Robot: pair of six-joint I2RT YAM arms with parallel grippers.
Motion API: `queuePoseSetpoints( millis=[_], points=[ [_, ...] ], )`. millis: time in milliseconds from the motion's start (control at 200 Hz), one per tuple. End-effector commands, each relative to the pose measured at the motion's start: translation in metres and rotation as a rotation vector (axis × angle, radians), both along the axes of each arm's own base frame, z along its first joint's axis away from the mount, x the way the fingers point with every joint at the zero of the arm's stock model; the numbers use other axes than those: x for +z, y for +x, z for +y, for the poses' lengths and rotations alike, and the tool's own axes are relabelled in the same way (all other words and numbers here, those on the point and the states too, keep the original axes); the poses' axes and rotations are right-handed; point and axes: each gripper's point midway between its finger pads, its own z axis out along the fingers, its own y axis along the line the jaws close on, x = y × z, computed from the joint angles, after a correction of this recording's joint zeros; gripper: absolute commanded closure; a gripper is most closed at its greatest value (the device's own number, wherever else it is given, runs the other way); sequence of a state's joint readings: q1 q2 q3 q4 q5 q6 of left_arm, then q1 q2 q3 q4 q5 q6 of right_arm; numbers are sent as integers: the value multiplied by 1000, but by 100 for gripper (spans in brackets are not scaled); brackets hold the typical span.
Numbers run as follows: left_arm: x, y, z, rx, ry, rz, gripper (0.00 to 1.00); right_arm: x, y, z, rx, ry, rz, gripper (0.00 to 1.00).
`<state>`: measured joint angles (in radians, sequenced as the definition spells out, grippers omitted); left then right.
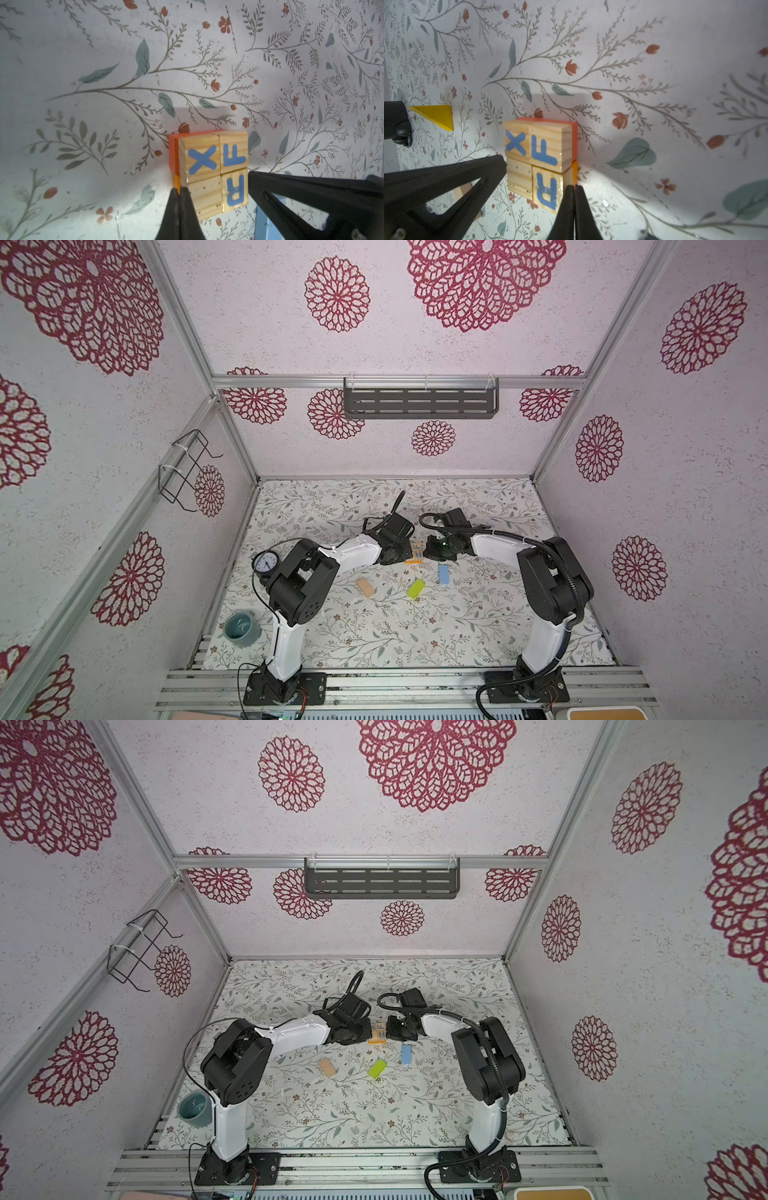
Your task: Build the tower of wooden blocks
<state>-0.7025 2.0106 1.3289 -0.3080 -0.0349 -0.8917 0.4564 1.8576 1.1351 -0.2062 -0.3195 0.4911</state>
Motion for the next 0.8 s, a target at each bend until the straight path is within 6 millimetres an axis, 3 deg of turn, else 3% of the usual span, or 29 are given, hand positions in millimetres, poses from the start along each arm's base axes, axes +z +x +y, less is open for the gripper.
queuePoseSetpoints(
  millis=[0,325,465,475,495,796],
  points=[
    [9,4,-11,0,-27,-23,100,16,5,9,9,37,-26,92],
    [19,6,1,19,12,-52,100,19,7,10,9,33,-34,92],
    [18,8,11,37,42,-52,98,21,10,0,-21,-4,-51,92],
    [32,9,11,41,27,-73,97,21,11,-1,-24,-7,-54,92],
    [37,10,13,45,25,-83,96,22,11,-2,-27,-10,-59,92],
    [73,15,55,106,72,-143,75,51,14,-16,-54,-30,-119,83]
  ],
)
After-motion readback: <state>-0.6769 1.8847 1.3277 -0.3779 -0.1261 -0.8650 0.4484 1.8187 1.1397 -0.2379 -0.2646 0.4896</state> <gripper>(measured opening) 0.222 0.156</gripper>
